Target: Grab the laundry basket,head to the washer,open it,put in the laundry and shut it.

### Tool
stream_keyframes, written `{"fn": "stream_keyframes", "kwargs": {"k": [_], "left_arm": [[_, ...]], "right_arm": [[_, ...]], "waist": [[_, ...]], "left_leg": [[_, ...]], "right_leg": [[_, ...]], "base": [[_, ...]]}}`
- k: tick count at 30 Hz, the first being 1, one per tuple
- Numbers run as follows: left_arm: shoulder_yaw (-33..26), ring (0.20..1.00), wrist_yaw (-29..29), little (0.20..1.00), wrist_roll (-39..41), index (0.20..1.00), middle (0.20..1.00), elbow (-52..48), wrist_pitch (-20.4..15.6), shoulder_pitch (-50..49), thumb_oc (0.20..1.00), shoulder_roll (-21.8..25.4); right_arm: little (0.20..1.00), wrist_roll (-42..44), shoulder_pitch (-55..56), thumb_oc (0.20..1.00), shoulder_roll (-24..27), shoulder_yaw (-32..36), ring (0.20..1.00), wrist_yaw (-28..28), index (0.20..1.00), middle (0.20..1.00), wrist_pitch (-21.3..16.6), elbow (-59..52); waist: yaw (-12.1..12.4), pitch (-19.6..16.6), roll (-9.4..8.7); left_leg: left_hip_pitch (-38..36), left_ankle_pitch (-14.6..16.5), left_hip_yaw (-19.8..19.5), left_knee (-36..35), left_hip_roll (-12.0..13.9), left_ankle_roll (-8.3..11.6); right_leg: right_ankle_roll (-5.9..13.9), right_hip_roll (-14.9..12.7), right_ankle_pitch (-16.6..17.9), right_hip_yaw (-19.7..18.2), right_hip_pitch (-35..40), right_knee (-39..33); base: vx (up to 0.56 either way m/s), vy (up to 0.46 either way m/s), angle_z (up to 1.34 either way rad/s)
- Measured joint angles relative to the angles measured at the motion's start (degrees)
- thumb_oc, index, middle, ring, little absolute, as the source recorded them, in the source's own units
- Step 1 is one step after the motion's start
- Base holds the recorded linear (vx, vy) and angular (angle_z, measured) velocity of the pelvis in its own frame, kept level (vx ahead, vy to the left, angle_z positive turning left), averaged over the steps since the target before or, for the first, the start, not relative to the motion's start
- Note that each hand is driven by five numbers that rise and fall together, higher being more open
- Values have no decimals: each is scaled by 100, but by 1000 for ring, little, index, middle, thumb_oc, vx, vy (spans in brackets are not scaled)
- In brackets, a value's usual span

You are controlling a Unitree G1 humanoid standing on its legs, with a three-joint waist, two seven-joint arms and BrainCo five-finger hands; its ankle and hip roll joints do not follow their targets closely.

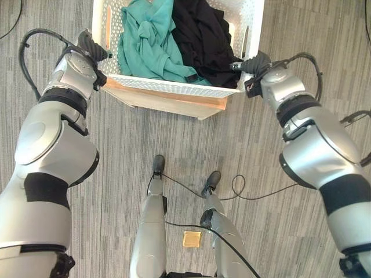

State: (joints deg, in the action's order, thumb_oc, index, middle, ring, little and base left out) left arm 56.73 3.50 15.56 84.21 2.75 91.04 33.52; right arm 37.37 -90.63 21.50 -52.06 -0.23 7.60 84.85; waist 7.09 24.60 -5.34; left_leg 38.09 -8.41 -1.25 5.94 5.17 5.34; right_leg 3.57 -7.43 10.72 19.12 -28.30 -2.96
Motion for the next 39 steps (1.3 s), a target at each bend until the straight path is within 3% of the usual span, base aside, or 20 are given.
{"fn": "stream_keyframes", "kwargs": {"k": [1, 2, 3, 11, 18, 20, 24, 25, 27, 29, 32, 39], "left_arm": [[85, 200, -7, 200, -114, 200, 200, -4, -7, -26, 200, 6], [85, 200, -23, 200, -188, 200, 200, -4, -6, -41, 200, 6], [87, 200, -15, 200, -324, 200, 200, -4, -13, -80, 200, -5], [21, 200, 65, 200, -331, 200, 200, -333, -50, -265, 200, 138], [-27, 200, 93, 200, -315, 200, 200, -1161, -128, -1097, 200, 268], [-25, 200, 87, 200, -313, 200, 200, -1991, -121, -1422, 200, 494], [-50, 200, 18, 200, -307, 200, 200, -4220, -190, -2394, 200, 1476], [-334, 200, 11, 200, -295, 200, 200, -5240, -139, -2972, 200, 1765], [-663, 200, -90, 200, -305, 200, 200, -6070, -210, -3581, 200, 1873], [-1079, 200, -228, 200, -318, 200, 200, -6661, -150, -4202, 200, 1751], [-1107, 200, -522, 200, -316, 200, 200, -6698, -155, -4714, 200, 1146], [-1020, 200, -934, 200, -321, 200, 200, -5802, -124, -4813, 200, -29]], "right_arm": [[542, 0, 29, 542, 22, -42, 542, -36, 542, 542, -12, -25], [266, 1, 30, 266, 32, -96, 266, -54, 266, 266, -17, -27], [200, 6, 40, 200, 49, -98, 200, -58, 200, 200, -32, -38], [200, 42, 231, 200, 222, -74, 200, -177, 200, 200, -44, -410], [200, 124, 1293, 200, 425, 102, 200, -196, 200, 200, 14, -1049], [200, 123, 1803, 200, 786, 198, 200, -130, 200, 200, 75, -1558], [200, 24, 3223, 200, 1930, 497, 200, 55, 200, 200, 244, -3590], [200, -44, 3989, 200, 2542, 876, 200, 65, 200, 200, 280, -4648], [200, -236, 4892, 200, 3160, 1482, 200, 161, 200, 200, 260, -5438], [200, -411, 5729, 200, 3604, 2109, 200, 234, 200, 200, 294, -6152], [200, -556, 6784, 200, 4128, 2733, 200, 496, 200, 200, 284, -6493], [200, -672, 8266, 200, 4266, 3558, 200, 852, 200, 200, 358, -6618]], "waist": [[1, -1, -1], [0, -1, -1], [-5, -1, -1], [-11, -1, -1], [-171, 2, -2], [-164, 16, -3], [-340, 10, 5], [-389, -4, 41], [-478, -74, 106], [-535, -184, 197], [-755, -409, 366], [-1145, -661, 675]], "left_leg": [[-1, 0, 1, 0, -8, 0], [2, 0, 2, -1, -14, 0], [6, -2, 8, -2, -25, -3], [-48, -20, 42, 3, -34, -28], [-688, 38, 205, -36, -54, -108], [-987, 53, 351, -70, -66, -131], [-1928, 73, 500, -410, -75, -156], [-2218, 112, 528, -528, -88, -173], [-2556, 173, 611, -669, -99, -187], [-2767, 192, 687, -822, -119, -178], [-3097, 193, 803, -930, -122, -191], [-3580, 197, 982, -1116, -32, -194]], "right_leg": [[5, -11, -4, 0, -4, 13], [6, -19, -5, -3, -13, 21], [17, -37, -15, -12, -42, 60], [18, -56, -18, -75, -46, 123], [43, -112, -59, -225, 439, 197], [45, -148, -58, -341, 637, 221], [136, -214, -121, -473, 1359, 134], [207, -218, -205, -489, 1610, 87], [207, -220, -273, -578, 1835, 69], [250, -242, -312, -631, 1969, 20], [253, -206, -275, -737, 2238, -128], [239, -94, -307, -903, 2541, -201]], "base": [[0, 0, 0], [0, 0, 0], [0, 0, 0], [2, -3, -2], [6, -11, -9], [96, -43, -25], [124, -42, -18], [97, -22, -6], [160, -42, -17], [105, -51, -18], [100, -60, -17], [49, -100, -20]]}}
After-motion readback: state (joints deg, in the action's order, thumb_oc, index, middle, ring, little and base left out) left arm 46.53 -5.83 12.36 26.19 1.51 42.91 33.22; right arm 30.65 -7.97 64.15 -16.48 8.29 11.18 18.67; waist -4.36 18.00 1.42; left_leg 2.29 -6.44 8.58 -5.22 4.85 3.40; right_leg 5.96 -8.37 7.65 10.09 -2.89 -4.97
